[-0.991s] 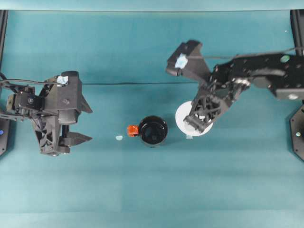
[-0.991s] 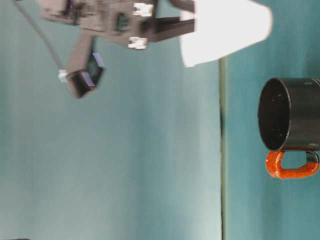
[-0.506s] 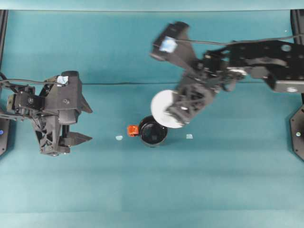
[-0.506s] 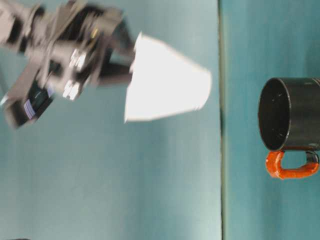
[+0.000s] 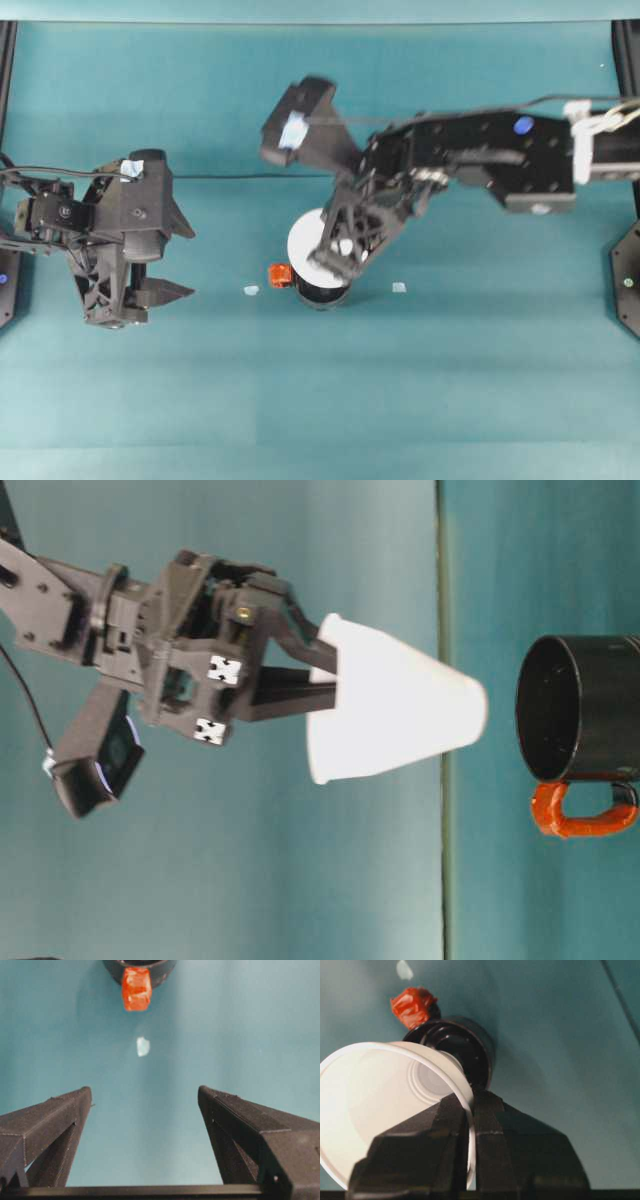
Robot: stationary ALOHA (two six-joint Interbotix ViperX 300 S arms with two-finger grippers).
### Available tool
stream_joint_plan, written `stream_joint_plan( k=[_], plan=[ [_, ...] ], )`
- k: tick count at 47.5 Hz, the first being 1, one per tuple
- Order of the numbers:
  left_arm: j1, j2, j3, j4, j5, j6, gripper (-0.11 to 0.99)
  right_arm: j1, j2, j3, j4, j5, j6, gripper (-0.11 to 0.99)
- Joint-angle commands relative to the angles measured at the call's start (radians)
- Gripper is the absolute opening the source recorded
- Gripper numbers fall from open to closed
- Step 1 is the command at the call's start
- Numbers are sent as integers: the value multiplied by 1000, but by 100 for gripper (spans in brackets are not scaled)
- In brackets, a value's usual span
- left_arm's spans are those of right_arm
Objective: Put the paper cup into the moved red handle cup holder.
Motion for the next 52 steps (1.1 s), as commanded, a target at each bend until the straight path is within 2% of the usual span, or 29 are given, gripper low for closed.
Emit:
stream_joint_plan(
  k=[1, 11, 40, 47, 52],
  plan=[
    [-2, -8, -15, 2, -8, 0, 96, 14, 14, -8, -3, -11, -17, -9],
    [-2, -11, -14, 2, -5, 2, 96, 14, 34, 25, -6, -63, -17, -10],
    [-2, -6, -17, 2, -5, 0, 96, 9, 37, 29, -6, -72, -17, -9],
    [-2, -8, -17, 2, -5, 0, 96, 9, 38, 29, -6, -78, -17, -3],
    [-2, -6, -17, 2, -5, 0, 96, 9, 38, 29, -6, -80, -17, 7]
  ],
)
